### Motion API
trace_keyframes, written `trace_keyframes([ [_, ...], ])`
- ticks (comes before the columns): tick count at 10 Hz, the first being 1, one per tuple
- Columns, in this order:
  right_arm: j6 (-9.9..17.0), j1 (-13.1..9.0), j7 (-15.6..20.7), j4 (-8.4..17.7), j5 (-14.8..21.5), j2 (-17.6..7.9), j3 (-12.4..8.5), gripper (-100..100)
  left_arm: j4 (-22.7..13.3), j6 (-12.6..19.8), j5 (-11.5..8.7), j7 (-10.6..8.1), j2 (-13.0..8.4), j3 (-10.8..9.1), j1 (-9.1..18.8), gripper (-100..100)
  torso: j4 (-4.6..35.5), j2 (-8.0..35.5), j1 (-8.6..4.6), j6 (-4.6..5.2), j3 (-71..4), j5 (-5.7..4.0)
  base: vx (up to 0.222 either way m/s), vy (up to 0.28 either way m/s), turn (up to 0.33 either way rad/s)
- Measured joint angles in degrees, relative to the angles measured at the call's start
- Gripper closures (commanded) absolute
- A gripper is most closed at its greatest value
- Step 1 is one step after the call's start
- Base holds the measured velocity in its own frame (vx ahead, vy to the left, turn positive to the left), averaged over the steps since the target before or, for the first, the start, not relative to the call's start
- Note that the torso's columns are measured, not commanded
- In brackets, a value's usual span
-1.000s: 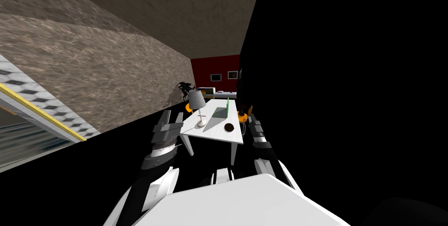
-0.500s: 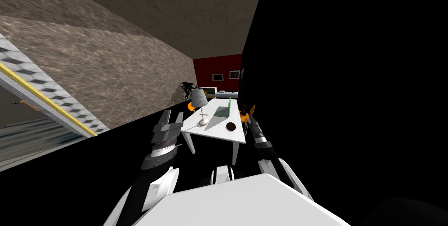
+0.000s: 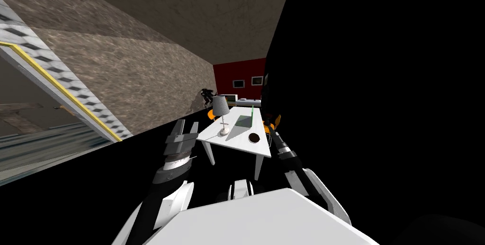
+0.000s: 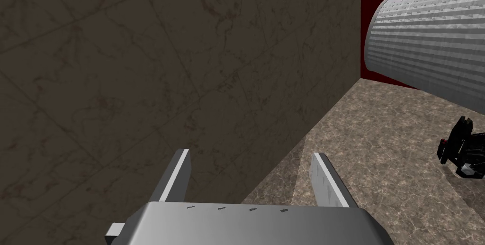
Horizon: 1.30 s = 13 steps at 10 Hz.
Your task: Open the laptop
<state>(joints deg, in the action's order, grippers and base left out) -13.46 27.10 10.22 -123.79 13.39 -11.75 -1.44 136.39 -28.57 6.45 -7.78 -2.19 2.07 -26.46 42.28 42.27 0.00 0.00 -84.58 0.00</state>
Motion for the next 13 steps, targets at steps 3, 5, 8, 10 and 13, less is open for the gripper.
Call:
trace_keyframes([
  [3, 3.48, -1.54, 3.69, 2.54, 5.19, -2.33, -2.87, -100, 0.0, 0.0, 0.0, 0.0, 0.0, 0.0, 0.0, 0, 0.01, 0.02, 0.01, 0.0, 0.01, 0.01, 0.021, 0.057, 0.106],
  [5, 5.64, -2.17, 6.07, 4.27, 8.55, -3.95, -5.27, -100, 0.0, 0.0, 0.0, 0.0, 0.0, 0.0, 0.0, 0, 0.01, 0.02, 0.02, -0.01, 0.01, 0.01, 0.018, 0.054, 0.092],
  [8, 8.93, -3.46, 9.03, 5.59, 13.03, -4.81, -6.88, -100, 0.0, 0.0, 0.0, 0.0, 0.0, 0.0, 0.0, 0, 0.0, 0.0, -0.01, 0.0, 0.01, -0.01, 0.019, 0.043, 0.124],
  [10, 11.76, -5.27, 11.42, 7.94, 16.34, -6.67, -9.08, -100, 0.0, 0.0, 0.0, 0.0, 0.0, 0.0, 0.0, 0, 0.0, -0.01, 0.07, -0.02, -0.01, 0.02, 0.023, 0.066, 0.187],
  [13, 15.64, -6.88, 15.38, 10.95, 21.29, -8.21, -12.08, -100, 0.0, 0.0, 0.0, 0.0, 0.0, 0.0, 0.0, 0, 0.0, -0.01, -0.06, -0.01, 0.0, -0.02, 0.034, 0.05, 0.194],
])
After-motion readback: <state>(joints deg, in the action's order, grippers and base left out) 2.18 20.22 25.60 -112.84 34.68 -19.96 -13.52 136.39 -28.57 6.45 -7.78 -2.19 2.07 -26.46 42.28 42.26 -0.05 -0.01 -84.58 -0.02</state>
